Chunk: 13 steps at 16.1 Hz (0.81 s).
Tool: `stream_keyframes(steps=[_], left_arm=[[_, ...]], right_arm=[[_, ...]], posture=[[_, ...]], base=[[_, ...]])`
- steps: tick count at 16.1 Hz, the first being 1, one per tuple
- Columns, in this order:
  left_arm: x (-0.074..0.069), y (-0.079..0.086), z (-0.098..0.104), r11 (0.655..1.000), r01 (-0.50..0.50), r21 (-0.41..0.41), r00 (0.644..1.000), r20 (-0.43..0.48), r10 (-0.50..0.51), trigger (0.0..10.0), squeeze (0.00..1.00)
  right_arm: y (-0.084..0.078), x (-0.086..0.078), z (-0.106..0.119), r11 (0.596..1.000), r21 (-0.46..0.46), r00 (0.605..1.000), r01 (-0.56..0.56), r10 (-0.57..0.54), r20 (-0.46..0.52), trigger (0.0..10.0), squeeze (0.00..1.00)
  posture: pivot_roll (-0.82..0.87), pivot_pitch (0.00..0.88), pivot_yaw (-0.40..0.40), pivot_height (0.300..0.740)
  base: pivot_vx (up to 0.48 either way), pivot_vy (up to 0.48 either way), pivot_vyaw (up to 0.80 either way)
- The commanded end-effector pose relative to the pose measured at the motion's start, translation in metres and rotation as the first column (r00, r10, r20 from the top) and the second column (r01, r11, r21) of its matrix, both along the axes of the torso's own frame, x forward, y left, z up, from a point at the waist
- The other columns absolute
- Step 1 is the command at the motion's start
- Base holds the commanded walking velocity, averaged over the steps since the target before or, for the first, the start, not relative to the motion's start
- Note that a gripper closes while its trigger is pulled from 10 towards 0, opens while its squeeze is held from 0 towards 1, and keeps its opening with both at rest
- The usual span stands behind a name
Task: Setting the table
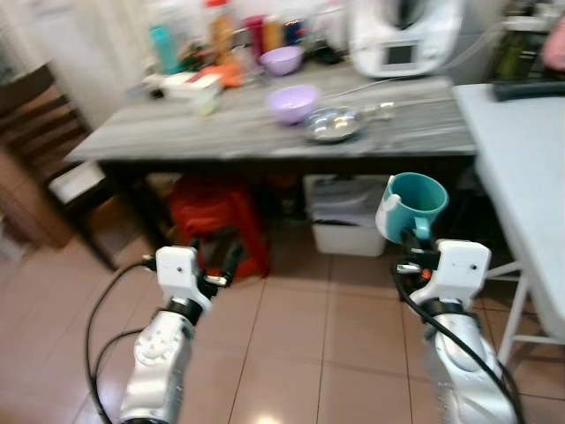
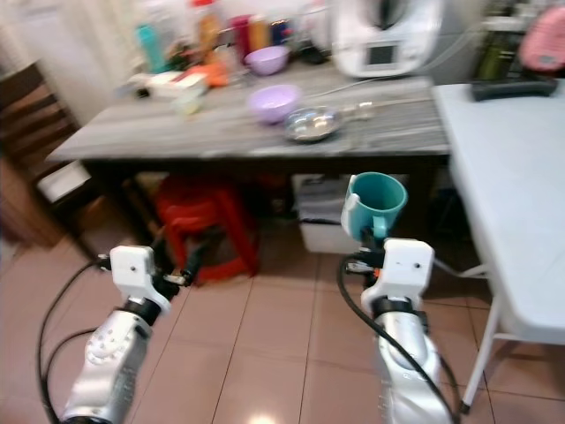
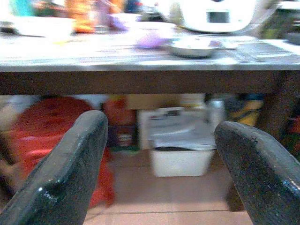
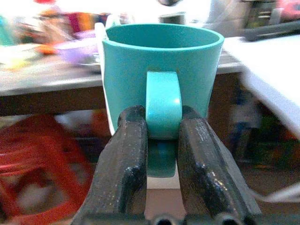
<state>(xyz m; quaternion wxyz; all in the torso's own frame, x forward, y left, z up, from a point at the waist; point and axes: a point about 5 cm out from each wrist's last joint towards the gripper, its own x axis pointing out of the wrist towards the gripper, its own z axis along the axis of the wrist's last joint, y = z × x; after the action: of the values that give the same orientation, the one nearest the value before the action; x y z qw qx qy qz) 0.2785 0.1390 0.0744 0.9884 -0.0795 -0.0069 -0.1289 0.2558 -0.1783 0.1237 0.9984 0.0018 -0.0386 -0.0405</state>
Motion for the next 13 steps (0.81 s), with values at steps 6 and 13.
stream_keyframes(steps=[6, 13], left_arm=[[0.002, 0.006, 0.004, 1.0, 0.002, 0.013, 1.0, 0.005, -0.002, 10.0, 0.0], [0.0, -0.005, 0.005, 0.998, 0.067, -0.013, 0.998, 0.007, -0.067, 10.0, 0.0]], right_arm=[[0.006, 0.003, 0.008, 1.0, 0.005, 0.999, -0.018, 0.018, 0.032, 10.0, 0.0], [0.009, 0.006, 0.007, 0.999, 0.011, 0.999, -0.031, 0.03, 0.025, 10.0, 0.0]], posture=[[-0.17, 0.0, 0.125, 0.74], [-0.16, 0.0, 0.121, 0.74]], base=[[0.372, 0.0, -0.07], [0.37, 0.0, -0.2]])
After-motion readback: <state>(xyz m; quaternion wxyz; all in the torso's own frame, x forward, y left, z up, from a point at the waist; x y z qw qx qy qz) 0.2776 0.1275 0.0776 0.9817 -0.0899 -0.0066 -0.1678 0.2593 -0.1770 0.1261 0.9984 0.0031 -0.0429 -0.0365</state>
